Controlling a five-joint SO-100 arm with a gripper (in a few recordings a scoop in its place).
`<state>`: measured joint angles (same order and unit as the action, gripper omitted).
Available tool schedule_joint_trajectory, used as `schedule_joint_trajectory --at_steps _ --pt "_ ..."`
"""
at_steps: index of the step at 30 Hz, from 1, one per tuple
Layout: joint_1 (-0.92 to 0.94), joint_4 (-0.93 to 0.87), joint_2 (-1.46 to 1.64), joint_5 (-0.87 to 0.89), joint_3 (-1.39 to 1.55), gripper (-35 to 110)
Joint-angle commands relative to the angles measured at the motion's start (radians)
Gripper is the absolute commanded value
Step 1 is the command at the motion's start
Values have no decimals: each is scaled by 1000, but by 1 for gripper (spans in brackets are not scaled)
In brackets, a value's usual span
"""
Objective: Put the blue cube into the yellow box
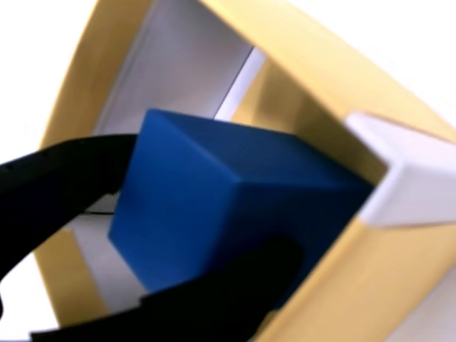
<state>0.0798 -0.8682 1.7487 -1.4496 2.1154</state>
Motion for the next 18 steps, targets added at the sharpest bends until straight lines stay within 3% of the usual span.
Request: schedule_joint_trajectory --at_steps 1,9,18 --pt "-6 -92 123 -3 -170 35" --pt "-26 -219 232 -20 -256 27" --pt "-87 -359 509 -9 -117 14"
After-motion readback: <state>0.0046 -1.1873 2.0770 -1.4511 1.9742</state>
